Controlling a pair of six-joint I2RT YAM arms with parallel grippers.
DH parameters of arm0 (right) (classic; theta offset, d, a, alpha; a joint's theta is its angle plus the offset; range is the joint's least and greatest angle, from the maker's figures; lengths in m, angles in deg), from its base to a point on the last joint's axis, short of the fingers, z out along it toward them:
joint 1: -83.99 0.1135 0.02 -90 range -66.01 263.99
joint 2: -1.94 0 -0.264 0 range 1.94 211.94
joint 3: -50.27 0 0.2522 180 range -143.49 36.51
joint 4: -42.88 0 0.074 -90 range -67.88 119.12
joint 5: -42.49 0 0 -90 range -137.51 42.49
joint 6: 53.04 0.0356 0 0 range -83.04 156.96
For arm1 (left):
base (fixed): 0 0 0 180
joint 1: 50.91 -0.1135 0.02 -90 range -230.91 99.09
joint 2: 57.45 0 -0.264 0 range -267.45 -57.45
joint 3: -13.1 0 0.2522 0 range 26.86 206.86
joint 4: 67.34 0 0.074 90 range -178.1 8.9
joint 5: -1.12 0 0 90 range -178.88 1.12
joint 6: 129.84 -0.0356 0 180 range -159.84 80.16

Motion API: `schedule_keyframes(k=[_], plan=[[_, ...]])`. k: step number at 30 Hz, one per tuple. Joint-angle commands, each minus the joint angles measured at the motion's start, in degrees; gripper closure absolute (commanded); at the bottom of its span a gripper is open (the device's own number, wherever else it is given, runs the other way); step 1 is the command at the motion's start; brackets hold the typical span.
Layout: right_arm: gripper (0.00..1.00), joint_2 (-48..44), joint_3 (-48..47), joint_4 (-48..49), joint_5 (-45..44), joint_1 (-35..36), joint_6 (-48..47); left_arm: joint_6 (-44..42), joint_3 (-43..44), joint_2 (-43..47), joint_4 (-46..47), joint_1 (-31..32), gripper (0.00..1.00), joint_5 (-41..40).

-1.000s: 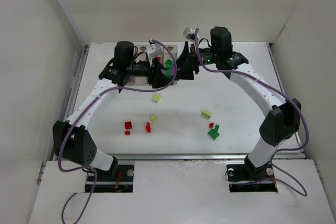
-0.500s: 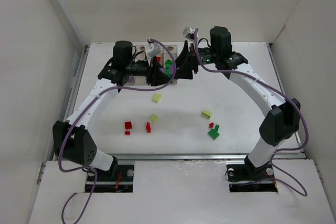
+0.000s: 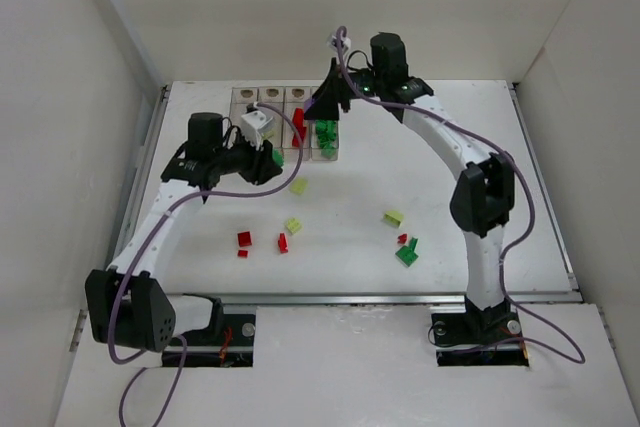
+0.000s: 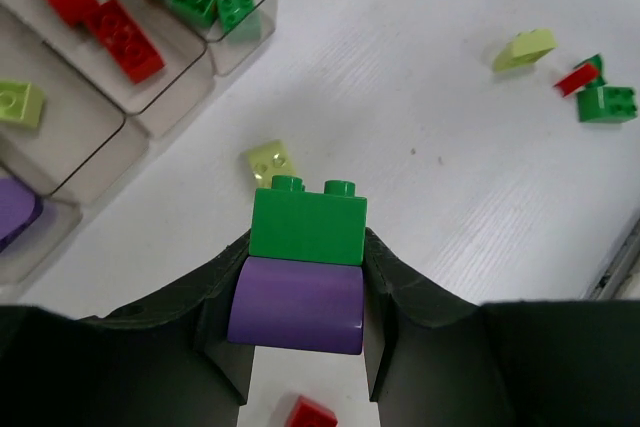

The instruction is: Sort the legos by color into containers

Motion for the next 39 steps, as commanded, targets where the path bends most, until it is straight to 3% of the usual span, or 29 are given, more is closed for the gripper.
schedule_keyframes(k=[1, 6, 7, 11, 15, 20, 27, 29, 32, 34, 35, 36, 37, 38, 39], plan=[[1.00, 5.19, -9.91, 1.95, 0.06, 1.33, 4.76, 0.60, -2.95, 4.35, 1.91, -1.53, 1.00, -7.79], [1.00, 22.40, -33.94, 5.89, -14.78, 6.51, 13.19, 8.69, -9.37, 10.75, 8.50, -2.77, 1.00, -29.83], [1.00, 27.92, -35.84, 11.56, -17.15, 7.13, 18.43, 9.91, -10.17, 11.81, 9.38, -2.77, 1.00, -36.92], [1.00, 35.35, -35.95, 28.12, -32.61, 9.06, 34.36, 9.93, -12.89, 15.69, 11.14, -3.30, 1.00, -48.21], [1.00, 39.92, -35.42, 40.43, -38.62, 11.70, 44.23, 7.74, -15.70, 17.54, 12.47, -3.30, 1.00, -53.42], [1.00, 40.46, -32.19, 40.44, -45.11, 17.15, 42.04, 7.73, -16.33, 17.01, 14.22, -3.30, 1.00, -55.54], [1.00, 39.40, -30.13, 38.17, -55.93, 17.77, 40.46, 8.26, -16.33, 16.92, 14.22, -3.30, 1.00, -54.39], [0.92, 39.40, -30.84, 37.02, -57.16, 17.77, 39.93, 8.26, -16.33, 16.92, 13.61, -3.30, 1.00, -53.87], [0.73, 39.40, -30.85, 35.88, -57.17, 17.77, 38.88, 8.78, -16.33, 16.92, 13.61, -3.30, 1.00, -53.34], [0.49, 39.40, -30.32, 35.87, -56.56, 17.77, 38.87, 8.78, -16.33, 16.92, 13.61, -3.30, 1.00, -52.82], [0.49, 39.40, -30.32, 35.87, -56.55, 17.77, 38.87, 8.78, -16.33, 16.92, 13.61, -3.30, 1.00, -52.81], [0.41, 39.40, -30.32, 35.87, -55.86, 17.77, 38.27, 8.78, -16.33, 16.92, 13.61, -3.30, 1.00, -52.81], [0.14, 39.40, -30.32, 35.87, -55.85, 17.77, 38.26, 8.78, -16.33, 16.92, 13.61, -3.30, 1.00, -52.81], [0.00, 39.40, -30.32, 35.87, -55.06, 17.77, 37.74, 8.78, -16.33, 16.92, 13.61, -3.30, 1.00, -52.81], [0.00, 39.40, -30.93, 35.87, -55.06, 17.77, 37.12, 8.78, -16.33, 16.92, 13.61, -3.30, 1.00, -52.29]])
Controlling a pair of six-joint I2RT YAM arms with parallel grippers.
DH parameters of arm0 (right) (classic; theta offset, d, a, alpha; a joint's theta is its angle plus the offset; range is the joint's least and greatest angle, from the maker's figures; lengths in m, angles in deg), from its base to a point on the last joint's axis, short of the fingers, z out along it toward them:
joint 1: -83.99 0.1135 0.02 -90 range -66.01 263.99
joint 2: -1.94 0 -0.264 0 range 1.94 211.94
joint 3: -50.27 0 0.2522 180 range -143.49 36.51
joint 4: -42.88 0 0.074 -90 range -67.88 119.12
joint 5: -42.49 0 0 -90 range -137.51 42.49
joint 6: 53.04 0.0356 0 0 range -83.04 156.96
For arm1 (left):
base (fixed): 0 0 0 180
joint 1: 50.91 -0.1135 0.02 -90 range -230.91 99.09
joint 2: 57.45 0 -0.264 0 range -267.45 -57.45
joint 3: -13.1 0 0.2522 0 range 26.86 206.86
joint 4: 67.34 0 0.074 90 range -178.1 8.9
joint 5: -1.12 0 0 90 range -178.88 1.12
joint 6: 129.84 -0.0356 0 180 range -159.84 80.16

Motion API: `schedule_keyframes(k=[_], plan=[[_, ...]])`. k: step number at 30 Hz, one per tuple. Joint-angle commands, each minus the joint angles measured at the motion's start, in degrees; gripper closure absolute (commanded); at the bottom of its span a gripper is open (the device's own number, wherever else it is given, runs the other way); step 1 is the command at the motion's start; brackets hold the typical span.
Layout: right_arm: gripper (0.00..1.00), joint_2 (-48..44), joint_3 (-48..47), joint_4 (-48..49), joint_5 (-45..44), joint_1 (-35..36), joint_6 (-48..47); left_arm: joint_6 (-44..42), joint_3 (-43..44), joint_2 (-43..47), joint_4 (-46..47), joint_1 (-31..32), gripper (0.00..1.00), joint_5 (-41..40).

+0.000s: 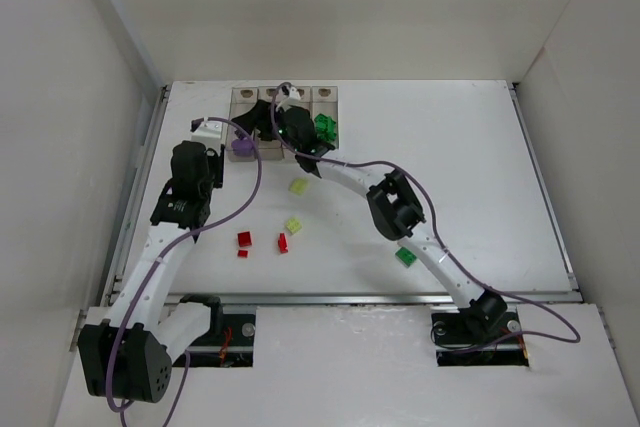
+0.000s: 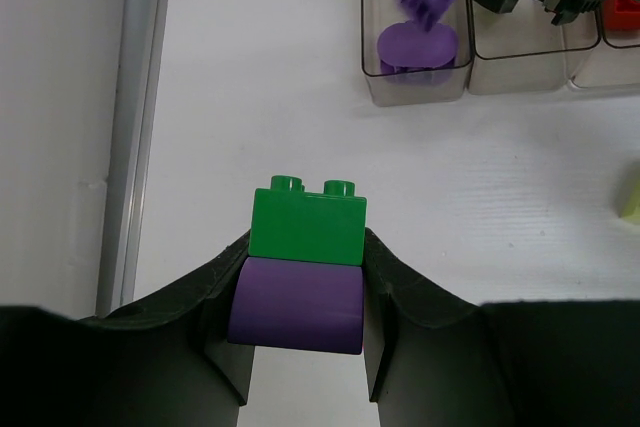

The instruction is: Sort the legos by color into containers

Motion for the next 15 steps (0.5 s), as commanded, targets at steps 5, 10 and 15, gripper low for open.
schedule_keyframes(k=[5, 10, 15], plan=[[0.00, -5.65, -3.65, 2.61, 2.66, 0.35, -5.71, 0.85, 0.53, 0.99, 2.16, -0.17, 1.00, 4.67], [0.00, -10.99, -0.93, 2.61, 4.23, 0.35, -11.41, -0.72, 1.58, 0.99, 1.54, -0.17, 1.00, 11.41], [0.00, -23.82, 10.04, 2.61, 16.75, -3.67, -22.57, -5.20, 3.95, 1.52, -0.65, 0.36, 1.00, 29.51]])
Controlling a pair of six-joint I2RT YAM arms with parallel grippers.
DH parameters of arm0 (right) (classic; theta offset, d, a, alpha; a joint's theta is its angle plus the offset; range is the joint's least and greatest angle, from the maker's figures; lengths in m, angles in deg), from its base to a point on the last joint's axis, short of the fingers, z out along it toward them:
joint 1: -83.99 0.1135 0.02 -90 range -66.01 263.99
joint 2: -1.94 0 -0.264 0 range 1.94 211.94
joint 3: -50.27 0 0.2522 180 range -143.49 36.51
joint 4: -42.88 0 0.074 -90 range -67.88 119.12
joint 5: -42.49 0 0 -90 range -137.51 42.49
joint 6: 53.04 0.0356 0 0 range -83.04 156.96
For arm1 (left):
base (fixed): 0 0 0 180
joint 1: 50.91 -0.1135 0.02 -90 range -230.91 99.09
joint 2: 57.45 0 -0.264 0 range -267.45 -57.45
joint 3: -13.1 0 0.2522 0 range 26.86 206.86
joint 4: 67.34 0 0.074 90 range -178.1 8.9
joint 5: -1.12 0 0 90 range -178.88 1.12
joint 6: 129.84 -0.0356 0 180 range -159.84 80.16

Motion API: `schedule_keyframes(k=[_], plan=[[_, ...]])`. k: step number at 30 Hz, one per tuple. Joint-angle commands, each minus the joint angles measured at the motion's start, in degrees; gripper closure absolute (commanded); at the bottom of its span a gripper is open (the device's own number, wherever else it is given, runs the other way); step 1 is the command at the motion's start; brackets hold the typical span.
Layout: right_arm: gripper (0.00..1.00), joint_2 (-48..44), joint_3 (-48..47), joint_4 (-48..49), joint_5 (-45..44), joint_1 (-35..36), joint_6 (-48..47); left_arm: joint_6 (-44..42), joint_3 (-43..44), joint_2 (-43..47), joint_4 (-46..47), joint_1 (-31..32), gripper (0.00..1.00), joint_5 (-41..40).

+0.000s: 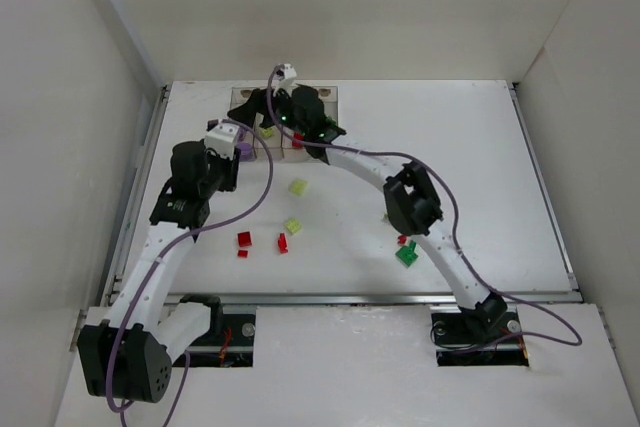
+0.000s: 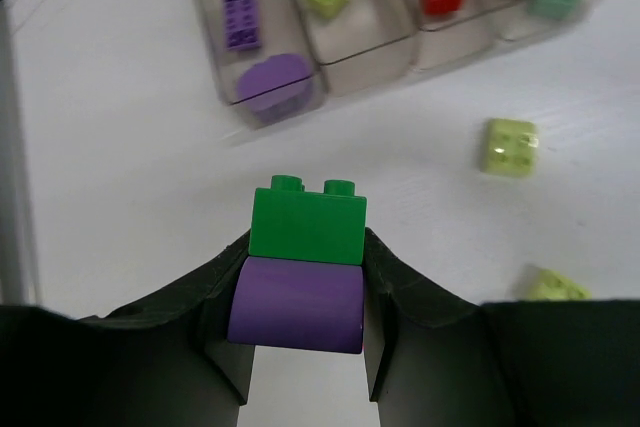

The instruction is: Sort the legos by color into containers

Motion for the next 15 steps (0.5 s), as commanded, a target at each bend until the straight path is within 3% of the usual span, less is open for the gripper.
schedule_keyframes(k=[1, 2, 3, 5, 8, 9, 12, 15], plan=[[0.00, -15.20, 8.88, 4.29, 13.64, -4.21, -11.63, -4.33, 4.13, 1.49, -0.52, 0.94, 1.00, 17.79], [0.00, -21.58, 12.77, 4.29, 17.60, -5.61, -16.27, -5.74, 4.66, 1.49, -1.14, 0.95, 1.00, 25.92], [0.00, -24.95, 16.81, 4.29, 25.47, -8.67, -18.49, -8.45, 5.62, 1.49, -2.19, 0.95, 1.00, 29.75], [0.05, -35.37, 29.42, 4.29, 31.41, -11.50, -22.45, -11.71, 6.85, -0.17, -3.42, 0.95, 1.00, 36.61], [0.23, -44.82, 41.94, -0.70, 35.13, -14.33, -32.28, -16.72, 10.71, -3.50, -6.06, 1.48, 1.00, 47.60], [0.26, -49.46, 43.73, -7.24, 35.74, -14.33, -39.27, -17.70, 11.86, -4.65, -6.67, 2.00, 1.00, 51.89], [0.29, -55.72, 49.95, -14.50, 38.81, -14.33, -44.87, -25.31, 17.74, -8.87, -12.81, 2.70, 1.00, 57.28], [0.29, -59.25, 55.32, -15.22, 41.89, -13.19, -46.02, -28.25, 23.28, -12.11, -18.27, 4.46, 1.00, 59.23]])
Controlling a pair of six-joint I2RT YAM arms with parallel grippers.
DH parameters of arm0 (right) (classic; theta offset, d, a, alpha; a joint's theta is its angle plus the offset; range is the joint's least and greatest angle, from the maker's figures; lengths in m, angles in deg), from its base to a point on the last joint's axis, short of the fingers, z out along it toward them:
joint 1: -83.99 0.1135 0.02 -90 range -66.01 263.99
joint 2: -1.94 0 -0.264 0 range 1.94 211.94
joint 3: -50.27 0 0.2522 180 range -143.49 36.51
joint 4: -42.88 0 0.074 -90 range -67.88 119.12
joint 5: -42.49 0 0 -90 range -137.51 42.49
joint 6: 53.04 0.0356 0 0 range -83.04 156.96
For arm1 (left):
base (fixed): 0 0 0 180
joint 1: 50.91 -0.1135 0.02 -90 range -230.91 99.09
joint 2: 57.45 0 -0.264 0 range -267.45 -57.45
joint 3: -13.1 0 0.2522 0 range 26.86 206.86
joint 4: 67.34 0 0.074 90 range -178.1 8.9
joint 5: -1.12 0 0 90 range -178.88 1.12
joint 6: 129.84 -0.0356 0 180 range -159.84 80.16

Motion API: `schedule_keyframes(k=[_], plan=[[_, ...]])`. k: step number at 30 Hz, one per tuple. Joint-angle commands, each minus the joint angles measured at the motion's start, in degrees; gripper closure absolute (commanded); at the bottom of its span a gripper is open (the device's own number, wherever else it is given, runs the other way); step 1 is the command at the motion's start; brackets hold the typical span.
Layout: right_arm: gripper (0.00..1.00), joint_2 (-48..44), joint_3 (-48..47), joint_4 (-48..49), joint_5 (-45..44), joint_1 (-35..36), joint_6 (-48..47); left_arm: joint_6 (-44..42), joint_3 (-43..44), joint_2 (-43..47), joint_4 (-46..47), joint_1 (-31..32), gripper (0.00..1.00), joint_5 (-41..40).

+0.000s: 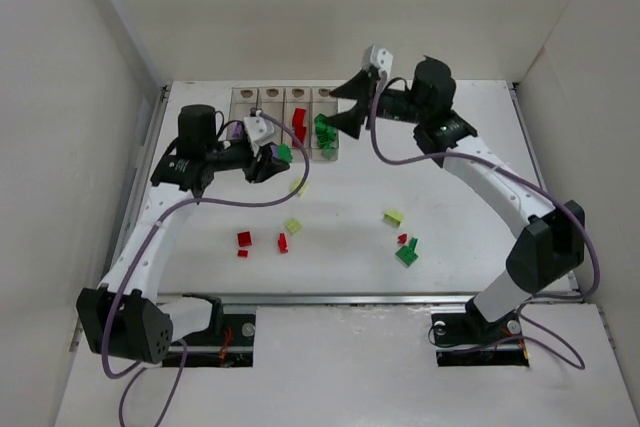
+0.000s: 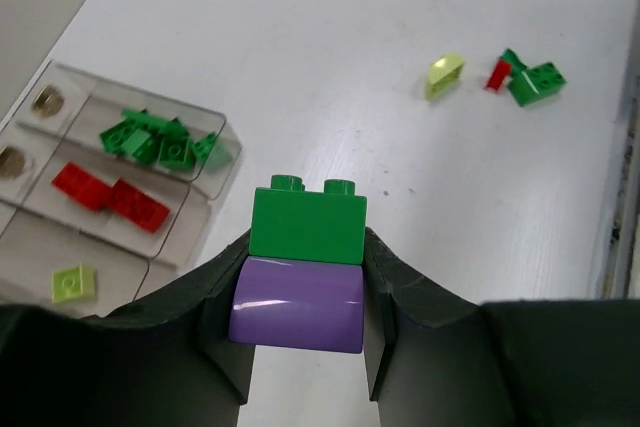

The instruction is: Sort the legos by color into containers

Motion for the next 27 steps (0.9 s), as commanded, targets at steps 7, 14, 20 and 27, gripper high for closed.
schedule_keyframes(k=[7, 14, 20, 27], plan=[[0.35, -2.62, 5.17, -10.19, 7.32, 8.76, -12.37, -11.86, 12.97, -5.57, -14.74, 6.74, 1.00, 9.99], [0.37, -2.09, 5.16, -10.80, 9.78, 9.99, -12.37, -11.33, 12.19, -5.57, -15.27, 9.03, 1.00, 8.85], [0.51, -2.09, 5.16, -11.33, 10.83, 11.23, -12.37, -11.33, 13.50, -6.10, -15.27, 10.09, 1.00, 8.32], [0.72, -2.09, 4.55, -11.33, 10.83, 11.23, -12.37, -12.04, 13.50, -6.10, -15.89, 10.09, 1.00, 6.47]])
